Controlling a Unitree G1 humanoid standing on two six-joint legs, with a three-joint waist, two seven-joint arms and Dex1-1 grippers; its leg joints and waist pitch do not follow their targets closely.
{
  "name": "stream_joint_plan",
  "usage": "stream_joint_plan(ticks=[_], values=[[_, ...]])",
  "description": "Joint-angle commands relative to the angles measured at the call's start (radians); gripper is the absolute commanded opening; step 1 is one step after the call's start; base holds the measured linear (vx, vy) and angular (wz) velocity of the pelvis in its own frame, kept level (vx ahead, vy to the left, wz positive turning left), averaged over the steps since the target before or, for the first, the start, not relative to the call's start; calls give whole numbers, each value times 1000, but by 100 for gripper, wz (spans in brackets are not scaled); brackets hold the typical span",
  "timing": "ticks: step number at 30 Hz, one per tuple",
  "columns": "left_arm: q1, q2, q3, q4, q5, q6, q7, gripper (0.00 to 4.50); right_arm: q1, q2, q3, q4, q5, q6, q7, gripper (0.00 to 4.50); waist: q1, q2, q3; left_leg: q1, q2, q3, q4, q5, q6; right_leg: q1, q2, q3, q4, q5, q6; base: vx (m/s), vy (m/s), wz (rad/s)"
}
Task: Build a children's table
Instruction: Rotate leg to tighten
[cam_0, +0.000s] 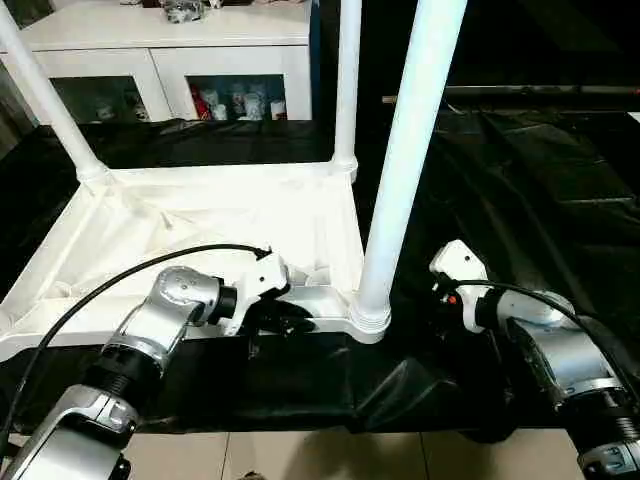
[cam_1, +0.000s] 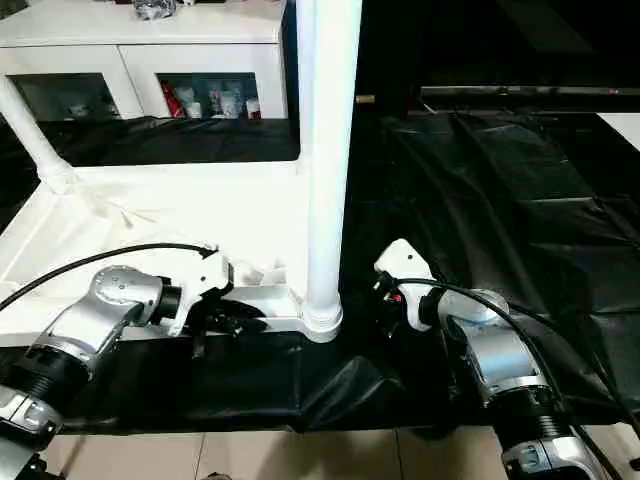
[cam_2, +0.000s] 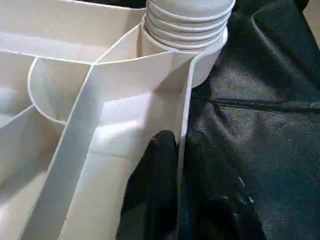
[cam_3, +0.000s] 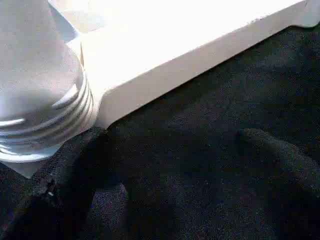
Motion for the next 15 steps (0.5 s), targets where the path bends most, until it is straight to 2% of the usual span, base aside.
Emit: stream_joint_plan(ticks=[1,5,7,8,10,11,12,13,15], values=[[13,9,12,-18,-18,7,-6,12,13,-8,11,-24,14,-7,27,450,3,-2,-67,12,34,-15,-73,-251,20,45,-59,44,-82,-170,-239,0,0,0],[27,2,15,-18,-15,15,4,1,27,-30,3,-27,21,-55,55,450,2,3,-71,11,35,-14,-71,-224,29,48,-58,42,-78,-96,-253,0,0,0],[31,-3,17,-19,-15,19,7,1,31,-37,0,-28,27,-59,67,450,1,1,-71,11,34,-12,-69,-216,39,50,-56,42,-77,-71,-262,0,0,0],[45,-18,10,-26,3,23,39,1,42,-46,-24,-41,71,-32,107,450,0,2,-71,10,33,-12,-68,-218,44,51,-56,41,-77,-70,-265,0,0,0],[50,-24,6,-28,13,24,54,1,45,-48,-35,-45,89,-21,120,450,3,1,-70,11,36,-12,-68,-226,55,52,-57,41,-80,-83,-268,0,0,0],[50,-43,1,-16,50,10,127,1,57,-57,-45,-61,119,-1,159,450,3,1,-69,10,35,-11,-69,-232,58,51,-56,40,-83,-111,-263,0,0,0],[48,-48,1,-13,56,13,142,1,60,-61,-44,-64,122,1,168,450,3,0,-66,12,36,-12,-69,-247,56,50,-57,40,-87,-141,-255,0,0,0],[43,-63,4,-5,72,24,189,1,68,-74,-41,-74,130,6,195,450,2,-4,-65,12,35,-11,-70,-255,57,50,-56,40,-89,-164,-249,0,0,0],[35,-88,21,-7,64,50,226,1,71,-92,-33,-69,131,-5,224,450,2,-4,-59,15,35,-13,-75,-300,46,50,-60,40,-99,-284,-217,0,0,0]])
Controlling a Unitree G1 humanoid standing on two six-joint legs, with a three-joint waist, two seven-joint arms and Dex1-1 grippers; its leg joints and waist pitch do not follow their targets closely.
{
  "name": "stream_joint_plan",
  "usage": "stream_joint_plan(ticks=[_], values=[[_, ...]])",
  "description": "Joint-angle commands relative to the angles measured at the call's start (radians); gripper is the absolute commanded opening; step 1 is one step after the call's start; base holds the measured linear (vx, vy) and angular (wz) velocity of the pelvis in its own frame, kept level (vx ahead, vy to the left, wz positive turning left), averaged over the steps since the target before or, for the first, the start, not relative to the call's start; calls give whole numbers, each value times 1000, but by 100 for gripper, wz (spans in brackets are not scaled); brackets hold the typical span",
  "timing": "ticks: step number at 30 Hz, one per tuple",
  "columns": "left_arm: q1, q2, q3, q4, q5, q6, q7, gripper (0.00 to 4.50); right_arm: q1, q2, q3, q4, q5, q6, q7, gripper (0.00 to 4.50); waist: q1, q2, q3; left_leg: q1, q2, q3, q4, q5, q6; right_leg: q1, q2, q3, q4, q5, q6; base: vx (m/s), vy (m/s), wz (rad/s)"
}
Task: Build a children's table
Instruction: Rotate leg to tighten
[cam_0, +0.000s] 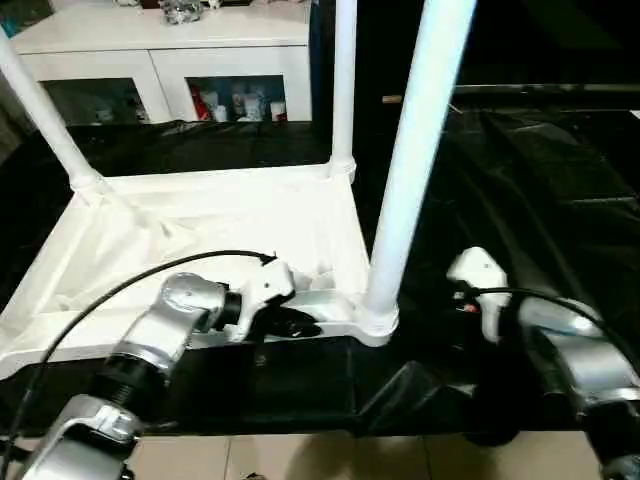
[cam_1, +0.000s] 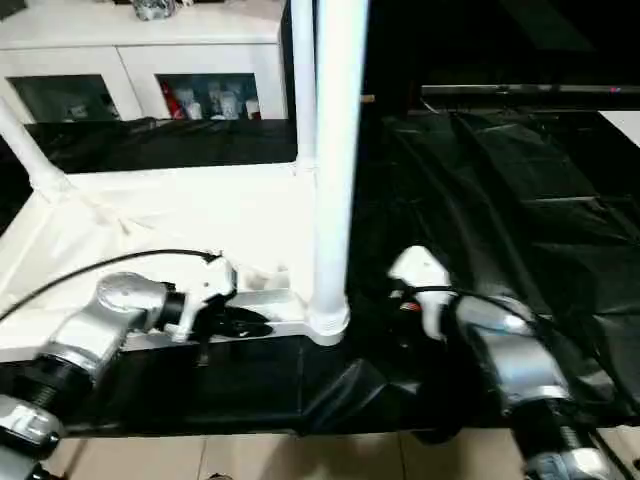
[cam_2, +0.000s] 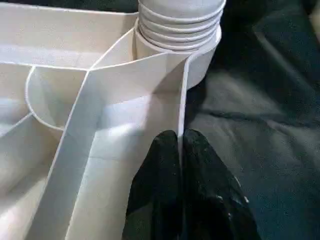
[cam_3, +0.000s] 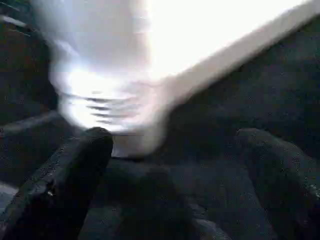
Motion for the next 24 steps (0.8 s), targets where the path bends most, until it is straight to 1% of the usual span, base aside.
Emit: stream_joint_plan(ticks=[1,2,3,4,5,6,7,8,9,10,11,12,13,14,15,16,17,18,19,20,23,24], values=[[3,-11,25,26,10,47,83,1,-2,-18,11,-15,14,-7,37,450,2,-15,-54,6,35,-17,-73,-297,41,44,-60,39,-96,-305,-208,0,0,0],[-5,-30,37,16,4,69,112,1,-7,-30,20,-5,21,-16,70,450,0,-20,-55,5,34,-18,-73,-289,39,44,-60,39,-99,-324,-196,0,0,0],[-6,-34,38,11,5,77,118,1,-8,-32,21,-4,25,-14,81,450,0,-20,-57,5,33,-18,-71,-276,44,43,-60,40,-98,-317,-195,0,0,0],[-9,-37,35,3,15,84,134,1,-13,-30,18,-9,40,-6,96,450,0,-22,-57,5,33,-17,-70,-269,48,42,-60,40,-99,-312,-195,0,0,0],[-10,-40,34,-5,23,87,143,1,-18,-25,14,-14,49,-1,100,450,-2,-21,-58,3,33,-18,-69,-257,56,42,-60,39,-97,-300,-197,0,0,0],[-8,-42,32,-19,22,86,133,1,-28,-17,12,-10,45,-7,90,450,-3,-22,-59,1,32,-17,-69,-250,60,43,-59,39,-98,-292,-198,0,0,0],[-5,-46,30,-35,15,80,120,1,-40,-9,12,1,36,-18,74,450,-3,-28,-62,0,32,-17,-67,-224,67,42,-59,39,-94,-268,-201,0,0,0],[-1,-50,28,-49,9,79,111,1,-52,0,13,20,20,-39,53,450,-3,-26,-64,-1,33,-17,-65,-202,72,41,-59,38,-90,-239,-211,0,0,0],[-1,-50,28,-49,9,79,111,1,-52,0,13,20,20,-39,53,450,-3,-23,-65,0,34,-16,-64,-189,76,38,-58,37,-88,-212,-221,0,0,0],[6,-42,17,-64,11,67,94,1,-70,13,14,51,-9,-67,11,450,-3,-37,-66,-1,33,-14,-62,-180,81,39,-55,37,-87,-195,-224,0,0,0],[15,-30,4,-81,17,64,82,1,-92,28,12,85,-30,-87,-30,450,-1,-35,-67,-4,33,-15,-61,-153,85,39,-58,37,-81,-167,-231,0,0,0],[15,-30,4,-81,17,64,82,1,-92,28,12,85,-30,-87,-30,450,1,-30,-69,-2,35,-16,-61,-147,83,37,-60,36,-77,-158,-238,0,0,0],[21,-20,-6,-93,22,58,70,1,-108,38,11,108,-41,-97,-54,450,1,-34,-70,-2,33,-13,-58,-134,89,37,-56,37,-77,-132,-242,0,0,0],[27,-12,-13,-103,23,60,64,1,-118,42,12,121,-45,-101,-62,450,5,-34,-75,-6,33,-14,-54,-98,100,39,-57,38,-67,-78,-248,0,0,0],[30,-9,-15,-109,23,66,62,1,-120,41,17,120,-43,-95,-53,450,8,-35,-78,-9,32,-11,-49,-68,118,38,-53,37,-59,-20,-257,0,0,0],[32,-6,-14,-113,23,70,60,1,-118,39,24,114,-40,-91,-40,450,9,-38,-77,-10,31,-10,-47,-61,128,36,-52,38,-58,-3,-258,0,0,0],[36,0,-12,-123,19,79,49,1,-115,37,31,107,-35,-84,-22,450,12,-37,-76,-11,31,-10,-47,-62,138,37,-54,36,-56,4,-260,0,0,0],[36,2,-12,-123,19,77,46,1,-114,37,33,106,-34,-83,-18,450,12,-38,-73,-12,32,-10,-48,-76,140,37,-55,35,-59,-18,-257,0,0,0],[36,4,-13,-124,20,76,44,1,-113,36,34,106,-34,-83,-16,450,12,-37,-73,-11,33,-10,-49,-83,138,36,-56,35,-61,-31,-256,0,0,0],[35,4,-10,-124,19,74,42,1,-114,42,33,107,-22,-74,-5,450,11,-38,-71,-10,33,-10,-50,-96,132,35,-55,36,-63,-53,-253,0,0,0],[36,8,-11,-129,14,76,32,1,-120,54,41,116,-19,-86,7,450,10,-38,-70,-9,34,-10,-52,-122,115,35,-56,37,-67,-92,-246,0,0,0],[36,9,-11,-129,13,77,29,1,-123,62,45,119,-18,-91,8,450,10,-34,-69,-9,34,-11,-52,-128,109,34,-56,37,-68,-98,-244,0,0,0]])
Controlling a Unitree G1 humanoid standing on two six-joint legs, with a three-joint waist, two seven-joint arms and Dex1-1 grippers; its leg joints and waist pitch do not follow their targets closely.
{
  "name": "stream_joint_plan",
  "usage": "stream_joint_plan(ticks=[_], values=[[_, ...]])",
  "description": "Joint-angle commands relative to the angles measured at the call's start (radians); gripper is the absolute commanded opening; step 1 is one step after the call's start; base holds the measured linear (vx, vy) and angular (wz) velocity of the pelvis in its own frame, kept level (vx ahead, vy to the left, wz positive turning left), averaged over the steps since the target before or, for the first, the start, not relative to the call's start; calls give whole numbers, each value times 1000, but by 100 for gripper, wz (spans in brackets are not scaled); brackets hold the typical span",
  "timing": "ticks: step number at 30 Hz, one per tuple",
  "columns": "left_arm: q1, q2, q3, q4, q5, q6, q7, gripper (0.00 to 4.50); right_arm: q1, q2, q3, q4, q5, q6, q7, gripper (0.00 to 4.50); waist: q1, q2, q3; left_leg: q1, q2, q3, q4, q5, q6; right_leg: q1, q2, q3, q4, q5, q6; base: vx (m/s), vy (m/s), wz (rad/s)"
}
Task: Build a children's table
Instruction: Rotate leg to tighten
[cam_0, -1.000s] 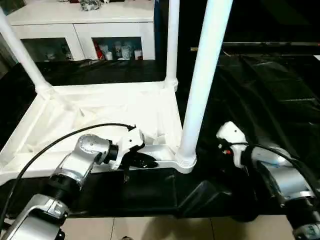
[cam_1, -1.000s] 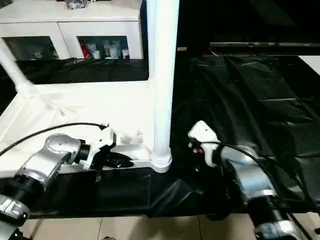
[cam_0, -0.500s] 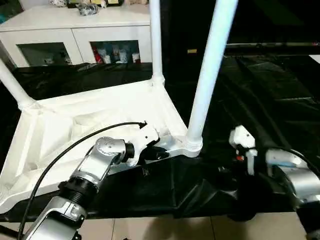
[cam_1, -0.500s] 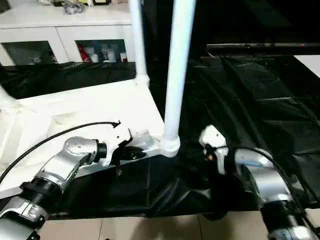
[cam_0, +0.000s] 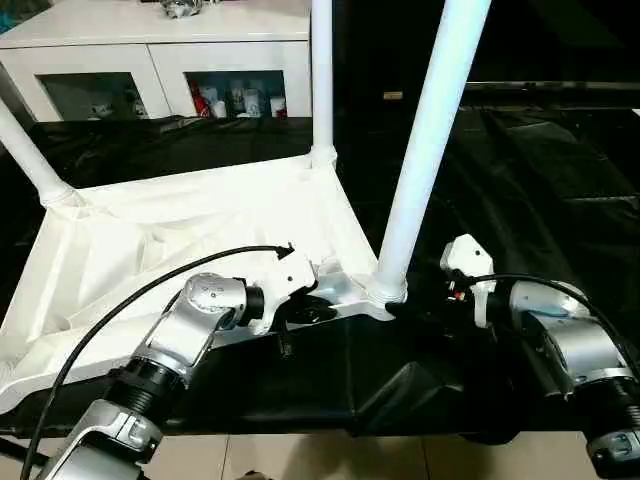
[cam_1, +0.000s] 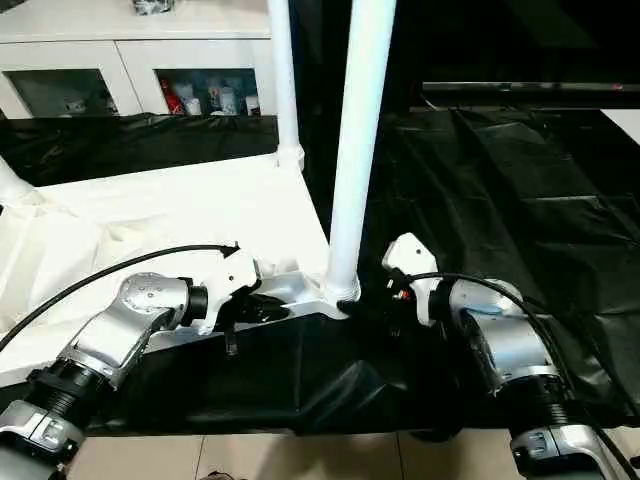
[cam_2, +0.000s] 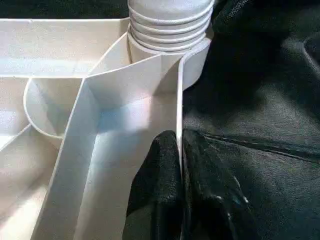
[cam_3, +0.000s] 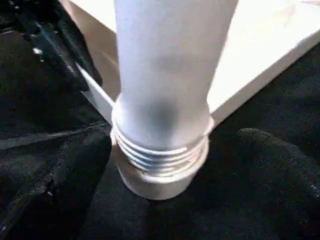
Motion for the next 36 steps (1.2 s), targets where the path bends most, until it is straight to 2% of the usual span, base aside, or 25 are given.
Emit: stream_joint_plan(ticks=[1,7,9,12,14,17,19,22,23,28,31,33,34,36], values=[[13,14,-8,-15,-4,3,-21,1,-13,21,12,10,11,-11,10,450,5,-20,-71,11,33,-11,-55,-134,101,53,-55,39,-72,-100,-245,0,0,0],[1,15,-11,2,3,-1,-26,1,-38,46,34,53,-9,-31,8,450,5,-19,-75,12,33,-11,-54,-117,98,55,-54,39,-66,-48,-261,0,0,0],[-2,14,-10,7,4,-2,-26,0,-42,50,31,61,-10,-31,4,414,6,-19,-75,10,32,-11,-53,-113,101,57,-53,39,-65,-34,-263,0,0,0],[-5,15,-8,12,6,-1,-27,0,-48,56,25,71,-8,-37,6,411,6,-19,-74,11,32,-11,-54,-121,100,57,-53,38,-66,-47,-262,0,0,0],[-6,15,-8,12,6,-1,-27,0,-50,57,25,74,-8,-40,7,373,5,-18,-74,12,33,-11,-54,-130,95,56,-55,39,-67,-61,-263,0,0,0],[-4,17,-5,14,6,-2,-30,0,-55,61,18,81,9,-52,10,367,6,-17,-75,12,33,-12,-53,-121,95,57,-54,39,-64,-46,-262,0,0,0],[-4,18,-5,15,6,-3,-31,0,-56,64,9,77,23,-46,14,331,5,-18,-76,11,33,-12,-53,-117,100,58,-54,39,-63,-31,-265,0,0,0],[-5,19,-4,18,3,0,-37,0,-54,64,-2,71,43,-41,28,325,6,-17,-76,12,33,-11,-52,-118,103,57,-53,38,-63,-32,-268,0,0,0],[-5,20,-3,19,2,1,-40,0,-53,62,-3,73,43,-42,32,293,6,-17,-76,11,32,-11,-52,-117,103,58,-53,38,-63,-32,-268,0,0,0],[-8,18,-3,25,2,8,-38,0,-39,62,4,76,38,-35,25,277,6,-16,-76,11,32,-11,-52,-117,102,58,-53,38,-63,-29,-269,0,0,0],[-15,-10,3,48,11,21,11,0,-18,100,-2,94,18,-22,-76,274,5,-11,-76,13,32,-12,-52,-123,96,56,-53,38,-64,-32,-270,0,0,0],[-32,-42,12,79,26,34,73,0,-10,138,-16,115,1,-14,-169,273,-1,-12,-69,14,32,-11,-57,-167,74,53,-54,40,-74,-102,-258,0,0,0],[-38,-52,14,89,31,35,92,0,-7,151,-20,121,-5,-12,-196,273,1,-11,-69,17,32,-13,-59,-181,63,54,-56,39,-77,-129,-252,0,0,0],[-73,-101,24,146,55,46,192,0,2,217,-42,128,-22,18,-346,273,-4,-10,-66,23,32,-16,-66,-230,25,52,-56,40,-85,-216,-228,0,0,0]])
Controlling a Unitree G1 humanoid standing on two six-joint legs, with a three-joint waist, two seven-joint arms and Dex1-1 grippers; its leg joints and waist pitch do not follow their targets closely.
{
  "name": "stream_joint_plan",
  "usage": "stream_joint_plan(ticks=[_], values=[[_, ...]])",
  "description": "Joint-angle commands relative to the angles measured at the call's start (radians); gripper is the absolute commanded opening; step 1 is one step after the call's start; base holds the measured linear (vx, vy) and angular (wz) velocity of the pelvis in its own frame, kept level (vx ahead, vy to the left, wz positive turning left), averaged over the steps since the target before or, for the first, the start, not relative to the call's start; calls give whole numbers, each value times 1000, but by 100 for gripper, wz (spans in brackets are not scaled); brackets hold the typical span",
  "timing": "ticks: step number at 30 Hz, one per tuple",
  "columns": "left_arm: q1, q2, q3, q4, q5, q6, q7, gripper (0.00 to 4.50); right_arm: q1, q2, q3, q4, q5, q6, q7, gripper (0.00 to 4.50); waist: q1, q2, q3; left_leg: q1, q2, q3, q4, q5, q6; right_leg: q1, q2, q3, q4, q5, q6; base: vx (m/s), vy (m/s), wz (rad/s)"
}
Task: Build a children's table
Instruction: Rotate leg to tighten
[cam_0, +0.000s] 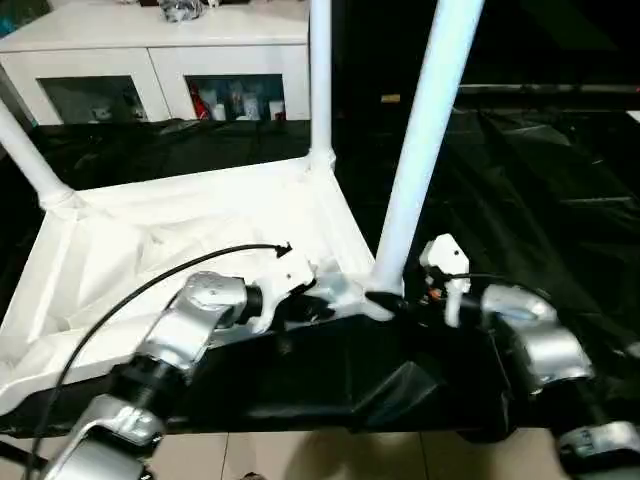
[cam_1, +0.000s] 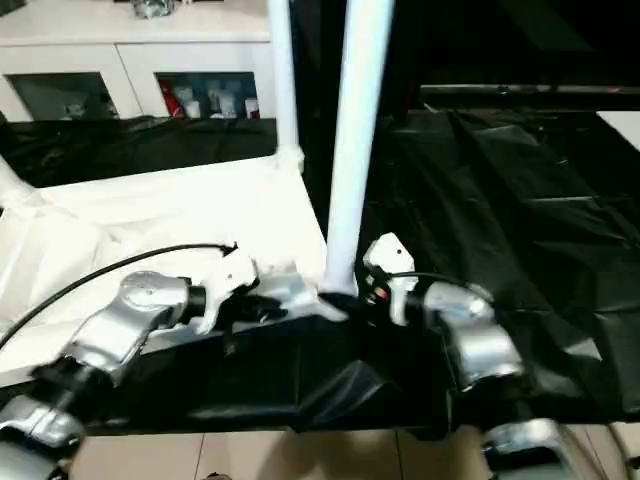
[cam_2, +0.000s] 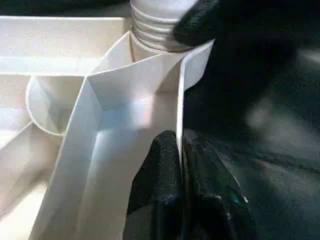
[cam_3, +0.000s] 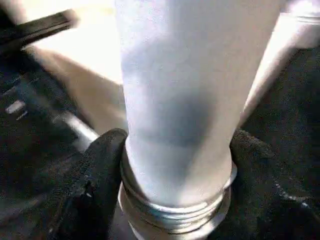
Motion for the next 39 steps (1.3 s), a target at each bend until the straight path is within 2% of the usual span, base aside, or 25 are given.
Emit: stream_joint_plan(ticks=[1,2,3,4,5,6,8,9,10,12,13,14,17,20,25,26,27,29,30,31,33,34,35,38,39], values=[[-32,-48,18,69,35,26,142,0,17,59,-1,35,-35,42,-156,273,-2,-7,-62,15,31,-16,-75,-237,21,44,-54,40,-91,-236,-217,0,0,0],[-36,-55,20,76,37,28,157,0,18,67,-4,36,-37,43,-174,273,-1,-10,-63,21,30,-17,-77,-267,5,43,-55,39,-95,-271,-201,0,0,0],[-63,-93,32,113,41,37,221,0,19,112,-12,35,-50,52,-266,272,-3,-7,-61,18,30,-18,-78,-277,1,43,-56,40,-98,-286,-191,0,0,0],[-71,-103,35,122,43,37,239,0,18,123,-12,34,-54,54,-285,272,-3,-6,-60,21,29,-18,-80,-288,-2,40,-57,40,-102,-299,-184,0,0,0],[-101,-140,42,160,49,29,301,0,12,166,-8,32,-69,58,-352,272,-4,0,-57,25,27,-18,-81,-317,-8,37,-56,40,-107,-336,-172,0,0,0],[-115,-154,42,176,54,22,322,0,6,185,-4,32,-76,57,-377,272,-5,-5,-55,28,26,-21,-84,-343,-16,38,-57,39,-112,-370,-161,0,0,0],[-136,-173,32,201,71,-12,350,0,-4,217,9,28,-77,43,-384,272,-5,0,-56,32,27,-23,-88,-366,-17,39,-60,39,-118,-391,-149,0,0,0],[-140,-176,29,206,76,-22,353,0,-5,225,13,25,-75,38,-379,272,-5,0,-58,31,26,-24,-88,-365,-14,42,-59,39,-119,-374,-145,0,0,0],[-140,-177,28,206,76,-23,351,0,-5,226,14,23,-75,37,-376,328,-4,0,-61,30,28,-25,-89,-353,-11,44,-60,40,-116,-350,-148,0,0,0],[-138,-176,11,196,74,-49,283,0,4,232,32,-17,-59,16,-303,342,-2,1,-66,23,31,-24,-90,-301,7,49,-58,39,-107,-245,-170,0,0,0],[-132,-169,5,186,70,-56,252,0,7,226,27,-31,-41,25,-278,344,-2,-1,-66,24,30,-22,-89,-299,13,48,-57,39,-109,-236,-174,0,0,0],[-124,-161,2,176,67,-62,230,0,7,216,23,-37,-30,33,-260,352,0,-5,-67,20,29,-21,-88,-282,25,53,-60,40,-104,-217,-183,0,0,0],[-108,-138,-4,162,59,-82,177,0,9,177,28,-53,-18,40,-193,388,1,-7,-68,17,29,-19,-85,-244,44,55,-59,39,-100,-180,-199,0,0,0],[-45,-57,-9,91,14,-115,4,0,14,35,56,-88,5,47,15,393,5,-11,-71,12,31,-18,-79,-196,70,62,-61,38,-93,-133,-210,0,0,0],[-1,25,-8,31,-30,-128,-142,0,14,-74,44,-111,29,46,170,393,8,-9,-74,12,34,-12,-70,-141,102,56,-57,37,-83,-59,-250,0,0,0],[11,47,-2,4,-56,-117,-193,0,12,-101,39,-119,38,56,217,393,10,-12,-76,11,36,-11,-69,-135,103,58,-58,37,-78,-55,-254,0,0,0],[12,47,-1,4,-56,-117,-193,0,12,-101,39,-119,38,56,217,393,13,-11,-80,10,38,-12,-66,-114,111,56,-57,36,-73,-29,-258,0,0,0],[23,69,4,-27,-76,-87,-237,0,8,-129,43,-125,46,62,263,393,13,-10,-78,7,37,-10,-63,-100,125,49,-53,35,-69,-3,-270,0,0,0],[29,81,4,-44,-85,-79,-263,0,6,-140,48,-126,50,65,282,393,15,-11,-75,9,38,-7,-64,-124,123,44,-54,36,-75,-34,-271,0,0,0],[35,92,5,-61,-95,-68,-284,0,3,-149,55,-127,54,68,304,393,16,-15,-74,9,38,-8,-65,-135,119,46,-55,36,-75,-52,-270,0,0,0],[43,100,7,-80,-114,-58,-309,0,1,-156,67,-128,57,70,334,393,20,-13,-72,10,41,-9,-68,-159,103,45,-57,37,-77,-98,-261,0,0,0],[43,100,7,-80,-114,-58,-309,0,1,-156,67,-128,57,70,334,393,20,-12,-72,11,40,-8,-68,-163,99,44,-56,37,-78,-104,-259,0,0,0],[46,100,6,-88,-123,-53,-316,0,0,-153,77,-125,58,72,354,393,21,-17,-71,12,40,-8,-69,-164,94,44,-57,38,-80,-112,-253,0,0,0],[51,97,2,-95,-121,-46,-313,0,-1,-140,96,-118,44,69,364,393,26,-17,-71,11,40,-8,-70,-161,85,43,-58,39,-80,-131,-243,0,0,0],[51,96,2,-95,-120,-45,-313,0,-1,-139,97,-117,43,68,364,378,27,-18,-71,11,39,-8,-70,-154,84,43,-58,39,-80,-126,-242,0,0,0]])
